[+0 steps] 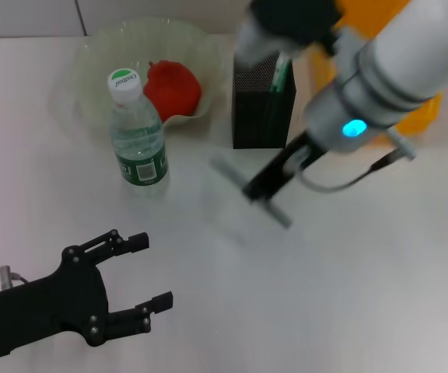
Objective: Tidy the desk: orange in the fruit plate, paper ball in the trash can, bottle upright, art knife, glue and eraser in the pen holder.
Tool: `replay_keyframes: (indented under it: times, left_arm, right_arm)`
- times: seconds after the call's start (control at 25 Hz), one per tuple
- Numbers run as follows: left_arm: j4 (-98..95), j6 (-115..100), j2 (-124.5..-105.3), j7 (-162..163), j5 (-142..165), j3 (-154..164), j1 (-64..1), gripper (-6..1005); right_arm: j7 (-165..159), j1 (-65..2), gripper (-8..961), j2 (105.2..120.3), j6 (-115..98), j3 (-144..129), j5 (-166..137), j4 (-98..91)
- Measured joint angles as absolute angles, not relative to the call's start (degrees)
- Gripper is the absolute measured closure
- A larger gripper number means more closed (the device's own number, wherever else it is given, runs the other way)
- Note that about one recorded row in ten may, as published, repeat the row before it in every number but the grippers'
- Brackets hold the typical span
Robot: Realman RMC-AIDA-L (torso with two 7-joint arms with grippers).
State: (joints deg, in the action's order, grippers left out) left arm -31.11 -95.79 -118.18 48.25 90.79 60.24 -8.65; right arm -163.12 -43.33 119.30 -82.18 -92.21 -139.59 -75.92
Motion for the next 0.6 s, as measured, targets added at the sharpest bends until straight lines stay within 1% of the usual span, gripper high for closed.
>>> replay_keyframes:
  times: [0.04,0.08,0.16,0.2,0.24,0.32,0.36,0.4,0.44,0.48,0.56,0.6]
  left_arm:
    - [-31.1,-95.8,-118.18,48.2,90.8,60.2,-8.6,155]
    - [-31.0,-95.8,-118.23,48.2,90.8,60.4,-8.9,155]
    - [-30.5,-95.8,-118.34,48.2,90.8,60.7,-9.5,155]
    - [-29.1,-95.8,-118.42,48.2,90.8,61.2,-10.7,155]
    - [-29.1,-95.8,-118.42,48.2,90.8,61.2,-10.7,155]
    - [-27.5,-95.5,-118.42,48.2,90.8,61.9,-12.1,155]
    - [-26.9,-95.3,-118.42,48.2,90.8,62.2,-12.6,155]
    - [-26.1,-94.9,-118.43,48.2,90.8,62.5,-13.4,155]
    - [-25.6,-94.7,-118.45,48.2,90.8,62.8,-14.0,155]
    - [-25.6,-94.7,-118.45,48.2,90.8,62.8,-14.0,155]
    - [-25.0,-94.2,-118.49,48.2,90.8,63.5,-14.9,155]
    - [-24.9,-94.1,-118.52,48.2,90.8,63.7,-15.2,155]
  right_arm:
    - [-163.1,-43.3,827,119.3,-82.2,-92.2,-139.6,-75.9]
    - [-162.3,-41.7,828,119.33,-81.8,-90.8,-140.1,-78.4]
    - [-158.6,-36.6,829,119.5,-78.1,-86.3,-139.9,-85.6]
    - [-152.6,-32.0,829,119.73,-72.3,-83.2,-136.1,-89.6]
    - [-152.6,-32.0,829,119.73,-72.3,-83.2,-136.1,-89.6]
    - [-141.4,-26.7,830,119.78,-62.5,-81.4,-126.7,-90.3]
    - [-136.4,-25.1,830,119.77,-58.8,-81.4,-121.7,-89.1]
    - [-118.8,-21.9,830,119.64,-50.6,-81.7,-105.5,-82.8]
    - [-118.8,-21.9,830,119.64,-50.6,-81.7,-105.5,-82.8]
    - [-111.6,-21.6,829,119.62,-48.8,-81.8,-99.0,-79.8]
    - [-93.3,-21.7,829,119.55,-46.8,-81.7,-82.8,-70.1]
    - [-76.8,-23.4,829,119.43,-48.8,-81.4,-68.6,-59.7]
